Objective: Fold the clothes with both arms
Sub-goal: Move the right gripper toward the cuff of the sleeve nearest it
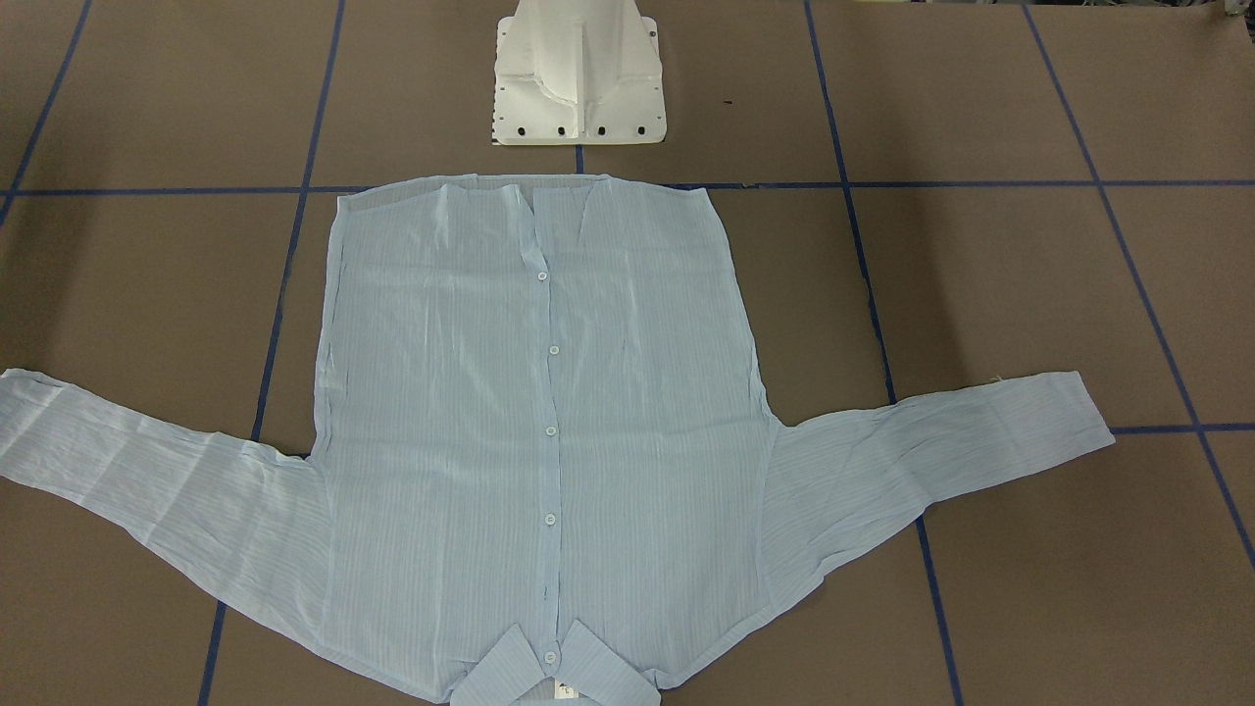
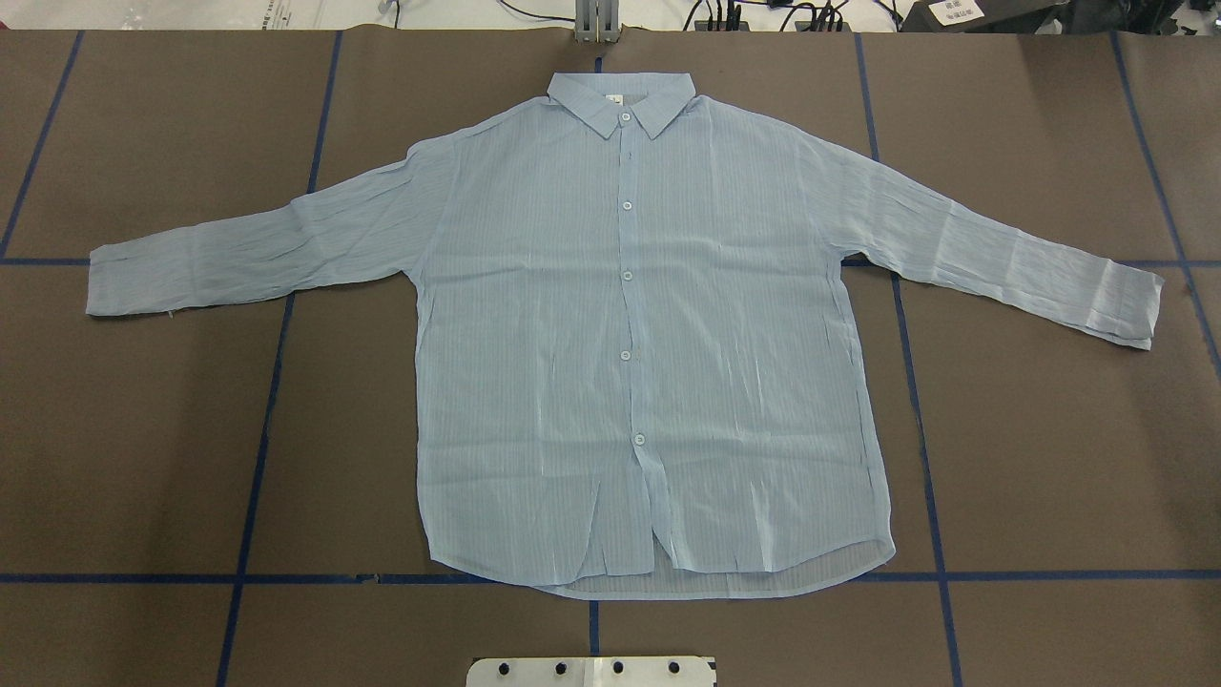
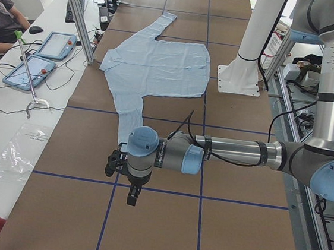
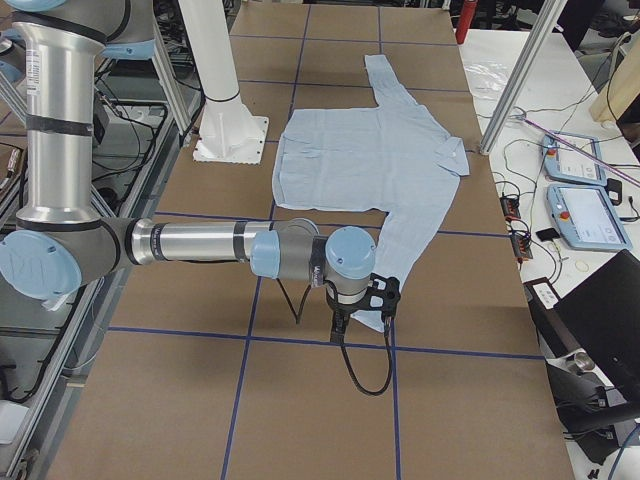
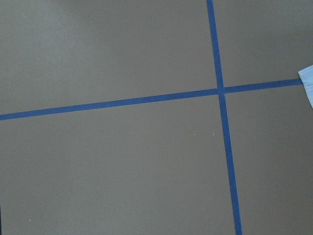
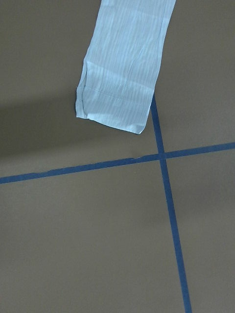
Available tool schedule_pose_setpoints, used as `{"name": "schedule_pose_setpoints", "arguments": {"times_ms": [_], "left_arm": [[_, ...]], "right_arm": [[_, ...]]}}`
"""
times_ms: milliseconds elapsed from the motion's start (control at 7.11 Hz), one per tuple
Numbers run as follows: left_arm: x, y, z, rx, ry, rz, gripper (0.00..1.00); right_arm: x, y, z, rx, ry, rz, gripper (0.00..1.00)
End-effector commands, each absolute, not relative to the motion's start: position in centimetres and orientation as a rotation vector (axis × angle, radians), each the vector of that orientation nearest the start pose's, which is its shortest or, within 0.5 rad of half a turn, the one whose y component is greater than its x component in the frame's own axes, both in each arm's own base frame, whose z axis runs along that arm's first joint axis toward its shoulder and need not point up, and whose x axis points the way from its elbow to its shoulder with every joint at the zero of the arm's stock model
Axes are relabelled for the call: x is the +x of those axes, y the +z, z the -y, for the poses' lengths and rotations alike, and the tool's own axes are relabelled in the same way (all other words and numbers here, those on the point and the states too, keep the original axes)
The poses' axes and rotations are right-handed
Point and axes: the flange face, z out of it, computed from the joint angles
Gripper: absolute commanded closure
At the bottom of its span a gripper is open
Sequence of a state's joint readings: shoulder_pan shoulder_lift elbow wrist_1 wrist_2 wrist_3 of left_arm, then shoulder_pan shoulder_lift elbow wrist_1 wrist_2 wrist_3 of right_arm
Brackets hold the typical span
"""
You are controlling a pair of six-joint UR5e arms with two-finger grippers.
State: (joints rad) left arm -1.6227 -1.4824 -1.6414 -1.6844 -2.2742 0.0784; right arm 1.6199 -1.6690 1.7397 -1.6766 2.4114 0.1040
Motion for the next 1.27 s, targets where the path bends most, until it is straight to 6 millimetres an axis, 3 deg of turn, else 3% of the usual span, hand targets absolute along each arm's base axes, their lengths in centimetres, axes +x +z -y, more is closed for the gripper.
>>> {"name": "schedule_pose_setpoints", "arguments": {"times_ms": [0,422,703,985,1125], "left_arm": [[-9.2,65.8,45.7,0.138,0.061,-0.698,0.0],[-9.3,65.4,45.8,0.155,0.074,-0.696,0.0],[-9.1,62.5,47.0,0.214,0.101,-0.694,0.0],[-8.8,59.5,49.2,0.312,0.141,-0.686,0.0],[-8.8,59.8,48.8,0.342,0.154,-0.685,0.0]], "right_arm": [[8.1,62.5,44.4,-0.052,0.156,0.842,0.0],[8.1,62.4,44.7,-0.048,0.157,0.84,0.0],[8.2,61.4,45.7,-0.028,0.148,0.842,0.0],[6.7,61.1,48.3,0.009,0.094,0.85,0.0],[4.0,61.9,49.0,0.056,0.04,0.865,0.0]]}}
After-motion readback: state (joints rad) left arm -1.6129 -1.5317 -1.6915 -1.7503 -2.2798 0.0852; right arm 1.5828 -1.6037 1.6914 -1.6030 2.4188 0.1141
